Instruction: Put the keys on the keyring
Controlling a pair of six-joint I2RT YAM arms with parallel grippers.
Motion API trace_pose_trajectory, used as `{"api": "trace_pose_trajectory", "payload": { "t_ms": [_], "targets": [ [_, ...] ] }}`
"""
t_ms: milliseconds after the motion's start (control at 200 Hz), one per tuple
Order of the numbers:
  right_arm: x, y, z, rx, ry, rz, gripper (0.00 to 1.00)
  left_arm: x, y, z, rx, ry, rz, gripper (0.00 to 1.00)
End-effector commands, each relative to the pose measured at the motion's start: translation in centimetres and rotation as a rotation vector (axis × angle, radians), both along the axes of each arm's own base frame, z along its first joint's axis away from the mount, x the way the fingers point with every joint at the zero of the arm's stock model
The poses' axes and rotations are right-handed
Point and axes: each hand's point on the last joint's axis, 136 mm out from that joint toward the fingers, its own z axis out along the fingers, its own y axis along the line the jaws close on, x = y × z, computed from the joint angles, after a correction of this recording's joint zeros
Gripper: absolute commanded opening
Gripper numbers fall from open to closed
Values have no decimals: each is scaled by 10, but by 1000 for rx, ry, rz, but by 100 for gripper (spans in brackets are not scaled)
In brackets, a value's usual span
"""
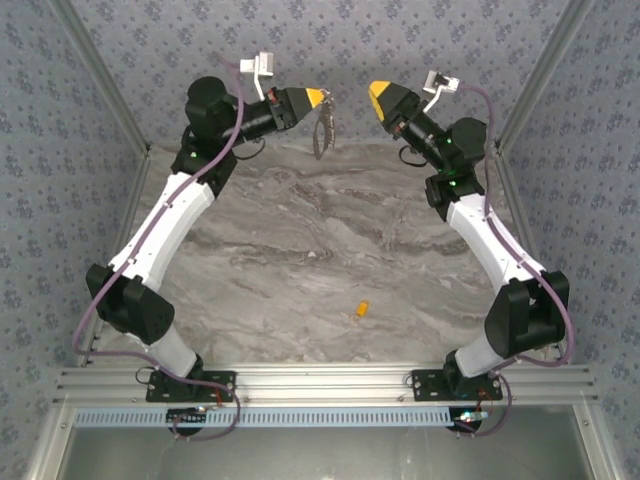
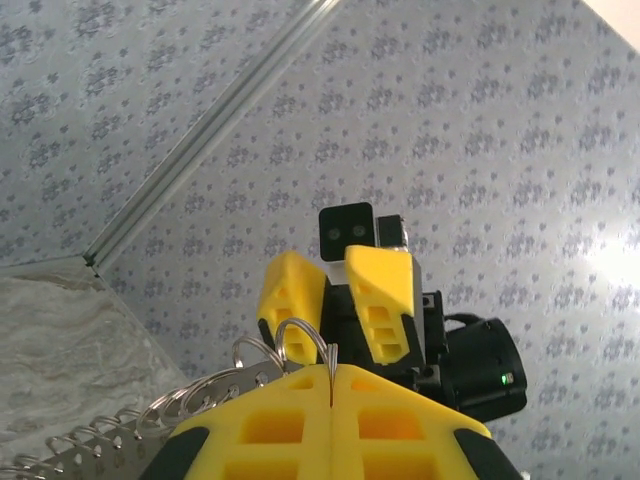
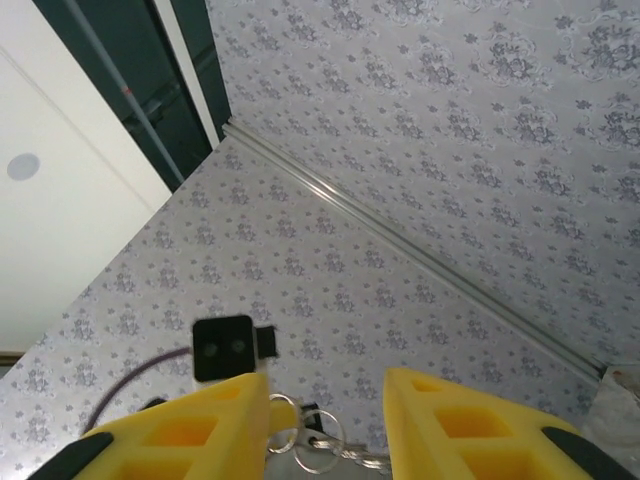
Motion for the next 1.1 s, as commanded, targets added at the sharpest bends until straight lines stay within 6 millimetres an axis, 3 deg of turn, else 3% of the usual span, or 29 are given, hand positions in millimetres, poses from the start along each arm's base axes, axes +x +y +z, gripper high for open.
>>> {"api": "trace_pose_trajectory", "payload": {
  "t_ms": [0,15,240,570,829,1094],
  "targets": [
    [-19,7,8,-35,-31,66,38,-26,-2,13,103,-162,-89,0],
    [-19,8,8,-37,-32,74,38,-30,-2,21,107,-188,-95,0],
    [-37,20,21,-59,-95,148,38,-42,-5,24,198,-255,-169,0],
    [-60,23,45,-72,-181,173,38,-46,-6,29,221,-308,-190,0],
    [-61,36,47,-89,-196,206,42,-46,-8,27,221,-307,-207,0],
    [-63,50,48,-95,-208,251,39,-45,-12,27,215,-306,-217,0]
  ]
}}
